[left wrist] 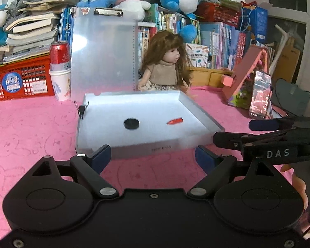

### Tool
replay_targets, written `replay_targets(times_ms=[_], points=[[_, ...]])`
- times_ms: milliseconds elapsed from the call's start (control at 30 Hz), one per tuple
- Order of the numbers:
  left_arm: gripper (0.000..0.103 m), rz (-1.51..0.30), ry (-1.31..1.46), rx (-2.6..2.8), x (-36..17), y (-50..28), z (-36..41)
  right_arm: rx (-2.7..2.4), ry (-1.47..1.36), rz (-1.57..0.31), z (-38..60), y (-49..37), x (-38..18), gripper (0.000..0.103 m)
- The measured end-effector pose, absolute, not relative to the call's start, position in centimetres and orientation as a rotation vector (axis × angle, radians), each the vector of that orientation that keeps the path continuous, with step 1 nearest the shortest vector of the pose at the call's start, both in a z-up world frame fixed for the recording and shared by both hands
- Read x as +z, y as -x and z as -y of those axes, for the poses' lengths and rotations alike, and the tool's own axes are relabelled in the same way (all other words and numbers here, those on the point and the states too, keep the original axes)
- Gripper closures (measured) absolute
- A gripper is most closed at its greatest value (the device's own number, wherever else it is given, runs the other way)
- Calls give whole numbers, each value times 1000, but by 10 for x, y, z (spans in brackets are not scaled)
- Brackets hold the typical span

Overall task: Organize rigid objects
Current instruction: 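Withdraw both tools from the box back toward the pile of items, then grasp second black cap with left tool while right tool grasps clear lid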

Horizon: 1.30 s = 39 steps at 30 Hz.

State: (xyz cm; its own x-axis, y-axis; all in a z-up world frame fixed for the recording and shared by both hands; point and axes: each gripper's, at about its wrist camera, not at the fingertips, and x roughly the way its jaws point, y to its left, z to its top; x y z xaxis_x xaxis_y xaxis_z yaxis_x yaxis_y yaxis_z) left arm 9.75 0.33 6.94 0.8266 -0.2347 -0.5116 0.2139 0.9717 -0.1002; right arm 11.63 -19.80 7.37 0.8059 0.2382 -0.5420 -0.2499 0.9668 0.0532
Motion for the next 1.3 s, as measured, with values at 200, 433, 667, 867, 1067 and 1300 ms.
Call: replay_targets(times_ms=[200, 433, 667, 867, 1067, 1300], points=[[15, -578, 41, -227, 60, -79, -6, 264, 63, -537, 203, -91, 65, 0], [16, -566, 38, -219, 56, -47, -10, 292, 146, -516, 205, -61, 51, 1], [24, -571, 27, -187, 45, -19, -22, 275, 145, -533, 216, -45, 39, 7], [51, -568, -3, -141, 36, 0, -30, 252, 135, -543, 224, -36, 30, 17], [54, -587, -21, -124, 26, 4, -32, 235, 148, -548, 223, -32, 23, 26], [54, -603, -28, -124, 18, -3, -28, 246, 157, -575, 215, -36, 17, 39]])
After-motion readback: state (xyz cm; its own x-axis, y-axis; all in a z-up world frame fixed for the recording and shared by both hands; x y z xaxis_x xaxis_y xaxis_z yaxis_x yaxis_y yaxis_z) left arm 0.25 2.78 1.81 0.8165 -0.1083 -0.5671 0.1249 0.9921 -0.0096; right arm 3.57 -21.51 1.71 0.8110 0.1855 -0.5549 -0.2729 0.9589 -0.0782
